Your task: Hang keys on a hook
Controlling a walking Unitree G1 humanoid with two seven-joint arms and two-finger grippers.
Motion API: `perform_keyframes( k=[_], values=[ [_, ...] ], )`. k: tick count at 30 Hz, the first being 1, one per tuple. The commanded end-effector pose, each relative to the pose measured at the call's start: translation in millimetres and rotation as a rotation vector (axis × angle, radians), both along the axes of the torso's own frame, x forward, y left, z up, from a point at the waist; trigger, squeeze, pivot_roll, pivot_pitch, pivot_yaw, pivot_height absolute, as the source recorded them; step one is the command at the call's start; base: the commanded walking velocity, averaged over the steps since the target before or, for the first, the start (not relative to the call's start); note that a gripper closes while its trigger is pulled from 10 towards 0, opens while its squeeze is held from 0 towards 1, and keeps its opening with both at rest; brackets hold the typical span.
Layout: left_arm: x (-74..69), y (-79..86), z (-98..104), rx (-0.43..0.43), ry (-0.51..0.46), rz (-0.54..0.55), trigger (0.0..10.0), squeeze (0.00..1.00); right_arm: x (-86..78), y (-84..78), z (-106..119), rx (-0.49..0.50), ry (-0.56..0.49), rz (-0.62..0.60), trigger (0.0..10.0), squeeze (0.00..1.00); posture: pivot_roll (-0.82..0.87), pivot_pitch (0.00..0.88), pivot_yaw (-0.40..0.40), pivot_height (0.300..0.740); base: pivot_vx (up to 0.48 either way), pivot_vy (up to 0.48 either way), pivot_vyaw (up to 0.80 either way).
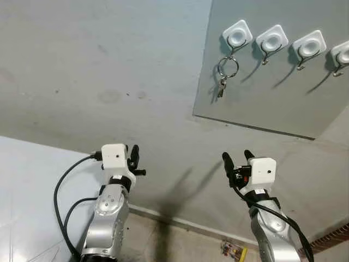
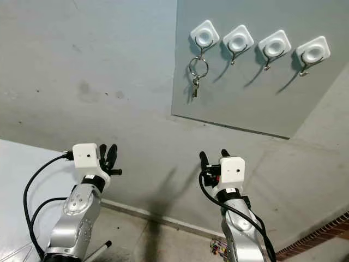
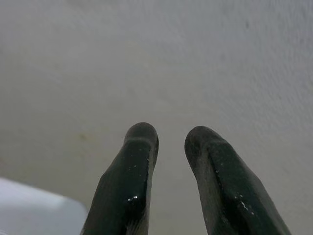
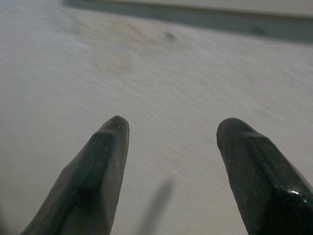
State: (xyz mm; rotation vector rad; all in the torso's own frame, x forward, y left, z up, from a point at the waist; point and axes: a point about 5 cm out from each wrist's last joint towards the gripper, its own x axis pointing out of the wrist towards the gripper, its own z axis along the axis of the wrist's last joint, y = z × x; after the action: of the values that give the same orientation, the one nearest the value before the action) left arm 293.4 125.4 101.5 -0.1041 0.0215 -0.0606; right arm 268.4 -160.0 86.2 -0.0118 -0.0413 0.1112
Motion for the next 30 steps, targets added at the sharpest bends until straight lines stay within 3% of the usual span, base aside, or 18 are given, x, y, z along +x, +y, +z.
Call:
perform_keyframes(
  k=[1, 17, 30],
  values=[
    [1.1, 3.0, -0.5, 0.027, -0.011, 0.018, 10.0, 0.0, 1.8, -1.1, 3.2, -0.009, -0.012, -0.004, 10.0, 0.0, 0.01, 0.0, -0.031, 0.74, 0.0, 0.0, 0.8],
    [8.3, 20.1, 3.8, 0.059, -0.026, 0.053, 10.0, 0.0, 1.2, -6.9, 2.7, -0.023, 0.003, 0.013, 10.0, 0.0, 0.01, 0.015, -0.041, 0.74, 0.0, 0.0, 0.8],
    [10.9, 16.7, 6.9, 0.052, -0.041, 0.013, 10.0, 0.0, 4.7, -9.6, 6.5, -0.036, -0.003, 0.034, 10.0, 0.0, 0.01, 0.003, -0.055, 0.74, 0.0, 0.0, 0.8]
  ],
)
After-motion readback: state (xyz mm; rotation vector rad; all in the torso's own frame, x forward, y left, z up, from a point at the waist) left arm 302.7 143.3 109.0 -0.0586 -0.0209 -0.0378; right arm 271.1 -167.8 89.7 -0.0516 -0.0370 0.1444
